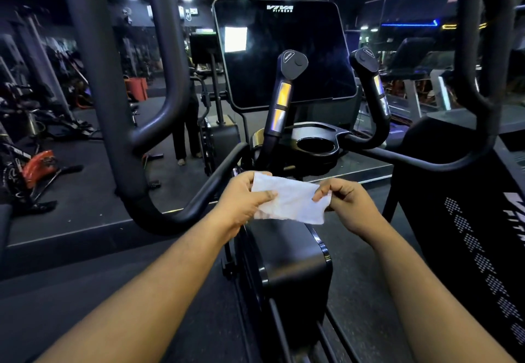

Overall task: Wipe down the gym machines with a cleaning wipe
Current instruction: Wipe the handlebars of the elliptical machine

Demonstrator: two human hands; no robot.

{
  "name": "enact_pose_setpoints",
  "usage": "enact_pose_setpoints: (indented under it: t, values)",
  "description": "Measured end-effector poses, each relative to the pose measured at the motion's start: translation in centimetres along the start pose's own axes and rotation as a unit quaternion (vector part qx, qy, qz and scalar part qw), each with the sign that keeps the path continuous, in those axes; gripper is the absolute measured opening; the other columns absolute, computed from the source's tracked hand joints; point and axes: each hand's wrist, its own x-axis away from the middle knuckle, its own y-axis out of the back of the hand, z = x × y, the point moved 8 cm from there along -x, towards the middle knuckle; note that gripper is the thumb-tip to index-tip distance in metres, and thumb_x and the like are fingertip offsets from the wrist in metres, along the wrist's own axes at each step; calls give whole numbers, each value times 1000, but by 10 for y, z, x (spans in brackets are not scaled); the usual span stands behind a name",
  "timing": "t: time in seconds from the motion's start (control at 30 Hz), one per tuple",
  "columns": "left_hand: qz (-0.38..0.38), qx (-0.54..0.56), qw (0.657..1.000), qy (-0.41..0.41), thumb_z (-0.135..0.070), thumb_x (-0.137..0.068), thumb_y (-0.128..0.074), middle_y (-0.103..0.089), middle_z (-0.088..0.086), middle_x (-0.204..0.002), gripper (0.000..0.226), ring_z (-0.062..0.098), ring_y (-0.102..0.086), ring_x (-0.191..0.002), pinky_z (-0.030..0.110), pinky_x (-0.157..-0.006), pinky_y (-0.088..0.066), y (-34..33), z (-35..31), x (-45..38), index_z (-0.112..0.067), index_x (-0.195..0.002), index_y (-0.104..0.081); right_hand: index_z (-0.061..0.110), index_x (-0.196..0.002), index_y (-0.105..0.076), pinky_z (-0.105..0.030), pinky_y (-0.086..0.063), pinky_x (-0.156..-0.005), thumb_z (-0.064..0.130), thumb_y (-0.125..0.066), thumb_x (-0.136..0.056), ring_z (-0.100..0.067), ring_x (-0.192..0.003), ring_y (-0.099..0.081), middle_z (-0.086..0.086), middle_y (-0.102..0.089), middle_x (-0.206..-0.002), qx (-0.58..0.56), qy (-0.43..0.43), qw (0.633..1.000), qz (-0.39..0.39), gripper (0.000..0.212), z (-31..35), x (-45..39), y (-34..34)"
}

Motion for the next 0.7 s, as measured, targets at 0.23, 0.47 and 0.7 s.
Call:
enact_pose_setpoints:
  t: [0.23, 0.47, 0.7]
  values:
    - [28, -330, 936, -117, -10, -83, -67, -71, 10, -83, 12, 22, -66, -75, 45, -70, -56, -1, -31, -12, -5, -93, -69, 29, -122, -59, -28, -47, -100, 20, -90, -76, -7, -124, -57, 13, -61, -129, 118, -60, 980, 150, 57, -10, 12, -2]
    - [116, -367, 909, -158, -14, -81, -68, -74, -12, -95, 26, 6, -69, -92, 40, -84, -58, -25, -56, -15, -29, -101, -73, 17, -127, -62, -27, -54, -95, 19, -75, -91, -14, -113, -68, 0, -72, -119, 46, -48, 990, 127, 39, 11, -12, -48]
    - [55, -96, 989, -100, -34, -82, -84, -71, -5, -122, 53, 8, -67, -113, 27, -94, -56, -6, -26, -10, -24, -129, -61, 10, -108, -71, -34, -53, -64, 10, -67, -97, -18, -78, -69, -10, -77, -93, -76, -86, 993, 4, 12, 2, -18, -49]
